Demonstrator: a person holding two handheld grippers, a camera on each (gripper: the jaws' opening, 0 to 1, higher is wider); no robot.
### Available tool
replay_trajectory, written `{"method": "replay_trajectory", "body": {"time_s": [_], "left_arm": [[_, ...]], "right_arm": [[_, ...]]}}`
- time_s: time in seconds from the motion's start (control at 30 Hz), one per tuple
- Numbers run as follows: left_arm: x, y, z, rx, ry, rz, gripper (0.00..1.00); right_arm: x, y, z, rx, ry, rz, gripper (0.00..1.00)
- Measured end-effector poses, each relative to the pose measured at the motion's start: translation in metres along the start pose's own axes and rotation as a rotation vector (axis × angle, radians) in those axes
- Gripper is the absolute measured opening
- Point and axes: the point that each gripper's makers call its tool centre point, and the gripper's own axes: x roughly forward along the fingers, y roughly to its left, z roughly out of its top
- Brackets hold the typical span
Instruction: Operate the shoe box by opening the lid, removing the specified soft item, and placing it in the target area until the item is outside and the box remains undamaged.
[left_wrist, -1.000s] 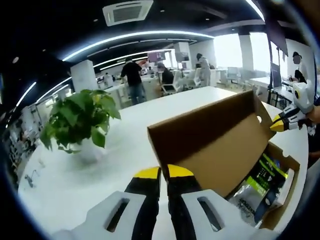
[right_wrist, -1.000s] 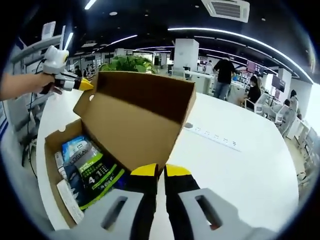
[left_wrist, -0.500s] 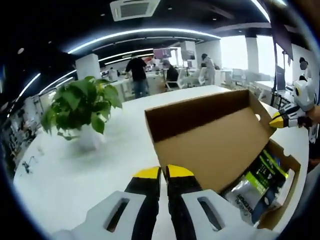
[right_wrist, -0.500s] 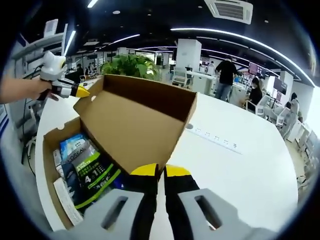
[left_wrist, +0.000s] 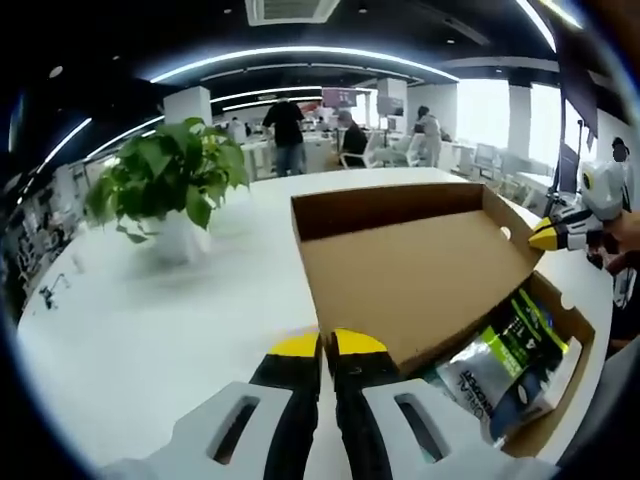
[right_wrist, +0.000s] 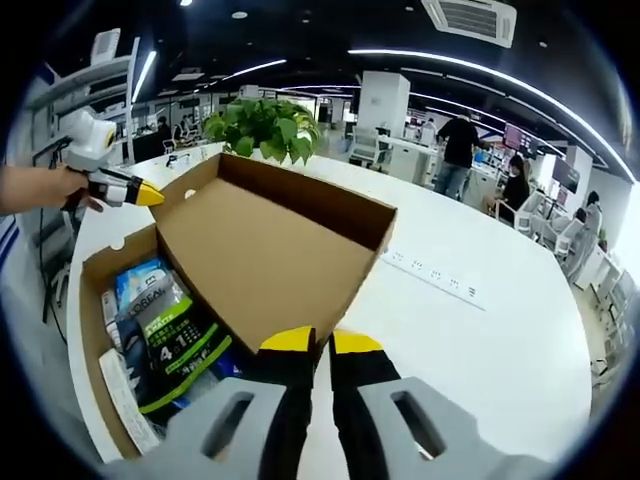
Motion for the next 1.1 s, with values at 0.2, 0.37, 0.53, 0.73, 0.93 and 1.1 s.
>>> {"method": "replay_trajectory", "body": {"time_s": [0.2,0.37,0.53,0.73,0.93,1.1], "left_arm": [[0.005,0.001,-0.002,-0.027,0.013,0.002,0.00],[0.009,0.001,-0.003,-0.027,0.022,0.009,0.01],[0.013,0.002,-0.006,-0.031,0.042,0.011,0.01],[0.017,0.001,-0.010,-0.038,0.069,0.008,0.01],[0.019,0.001,-0.012,-0.060,0.090,0.006,0.02],[0.018,0.000,-0.012,-0.045,0.097,0.004,0.02]], "right_arm": [[0.005,-0.003,-0.003,0.006,0.015,0.001,0.04],[0.009,-0.003,-0.005,0.042,0.030,0.003,0.05],[0.013,-0.005,-0.007,0.092,0.041,0.003,0.05],[0.015,-0.005,-0.011,0.121,0.050,0.008,0.07],[0.015,-0.002,-0.014,0.110,0.060,0.019,0.09],[0.010,0.001,-0.014,0.091,0.066,0.030,0.09]]}}
